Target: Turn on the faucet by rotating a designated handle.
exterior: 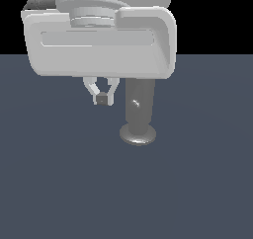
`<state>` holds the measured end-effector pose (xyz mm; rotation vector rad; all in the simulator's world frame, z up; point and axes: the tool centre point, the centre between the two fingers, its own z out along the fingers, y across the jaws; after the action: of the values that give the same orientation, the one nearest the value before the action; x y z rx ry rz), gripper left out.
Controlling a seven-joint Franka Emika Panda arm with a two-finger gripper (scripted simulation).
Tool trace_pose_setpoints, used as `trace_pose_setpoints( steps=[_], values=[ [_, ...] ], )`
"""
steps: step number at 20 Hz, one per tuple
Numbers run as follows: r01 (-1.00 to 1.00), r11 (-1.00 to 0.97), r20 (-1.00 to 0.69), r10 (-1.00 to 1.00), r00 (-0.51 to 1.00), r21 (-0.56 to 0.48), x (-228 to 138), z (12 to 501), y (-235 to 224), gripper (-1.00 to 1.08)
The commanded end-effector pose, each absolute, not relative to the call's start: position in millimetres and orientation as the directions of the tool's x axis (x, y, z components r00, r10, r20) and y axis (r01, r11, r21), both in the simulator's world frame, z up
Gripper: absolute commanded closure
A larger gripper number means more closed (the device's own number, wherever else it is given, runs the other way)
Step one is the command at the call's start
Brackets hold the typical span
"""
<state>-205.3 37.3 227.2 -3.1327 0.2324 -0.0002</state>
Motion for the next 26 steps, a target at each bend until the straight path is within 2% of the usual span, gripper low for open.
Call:
trace_pose_setpoints(
  steps=[1,10,26],
  values=[
    [-0.151,-0.989,0.0,-0.151,0.989,0.0,-204,223,38,1.08],
    [-0.152,-0.988,0.0,-0.152,0.988,0.0,-203,222,38,1.08],
    [-0.152,-0.988,0.0,-0.152,0.988,0.0,-202,222,-39,1.08]
  ],
)
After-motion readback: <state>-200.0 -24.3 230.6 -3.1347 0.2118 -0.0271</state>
